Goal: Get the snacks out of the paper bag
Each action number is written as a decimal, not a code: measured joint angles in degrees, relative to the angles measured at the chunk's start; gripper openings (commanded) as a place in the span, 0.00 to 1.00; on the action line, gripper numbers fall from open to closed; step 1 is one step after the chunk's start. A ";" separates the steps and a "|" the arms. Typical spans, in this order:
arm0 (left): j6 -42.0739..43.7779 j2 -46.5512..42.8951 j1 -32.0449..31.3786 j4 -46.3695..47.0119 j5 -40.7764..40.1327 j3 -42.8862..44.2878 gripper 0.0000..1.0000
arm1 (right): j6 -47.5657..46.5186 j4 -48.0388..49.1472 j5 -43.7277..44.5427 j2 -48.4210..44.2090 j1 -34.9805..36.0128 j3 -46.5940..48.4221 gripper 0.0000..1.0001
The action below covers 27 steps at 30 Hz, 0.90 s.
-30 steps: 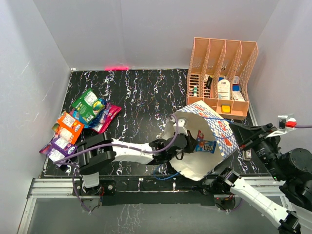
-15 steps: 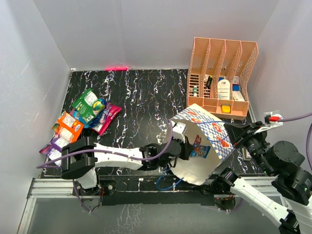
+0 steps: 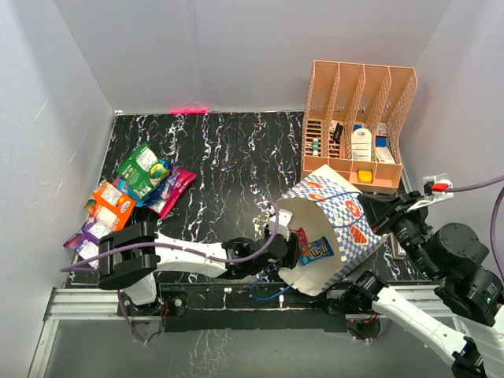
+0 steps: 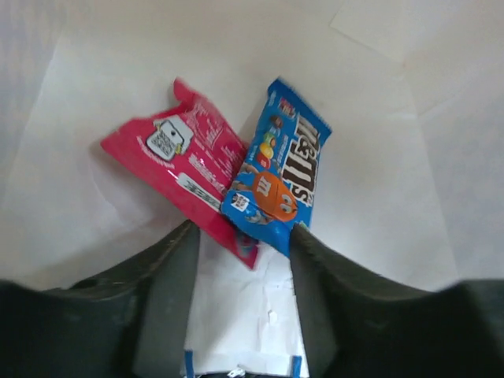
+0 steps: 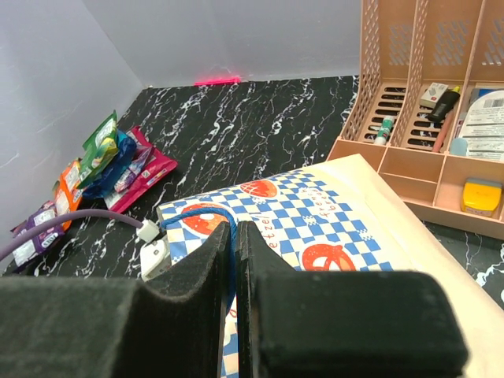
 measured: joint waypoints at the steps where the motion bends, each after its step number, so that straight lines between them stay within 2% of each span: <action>1: 0.35 0.00 0.00 -0.17 0.13 -0.22 0.55 | -0.07 0.31 -0.09 0.15 0.00 0.00 0.07; 7: 4.17 -1.05 -0.26 -1.16 0.31 -0.22 0.61 | -0.33 1.95 -0.87 1.07 0.00 0.02 0.07; 18: 16.50 -1.51 -3.10 -3.34 1.42 5.95 0.61 | -1.55 4.94 -2.62 3.54 0.00 1.14 0.07; 23: 22.38 4.61 -3.10 -4.87 1.88 13.27 0.61 | -1.79 5.70 -3.30 4.15 0.00 1.14 0.07; 27: 26.01 9.22 -2.93 -4.00 1.64 14.36 0.63 | -1.81 5.77 -3.85 4.15 0.00 1.27 0.07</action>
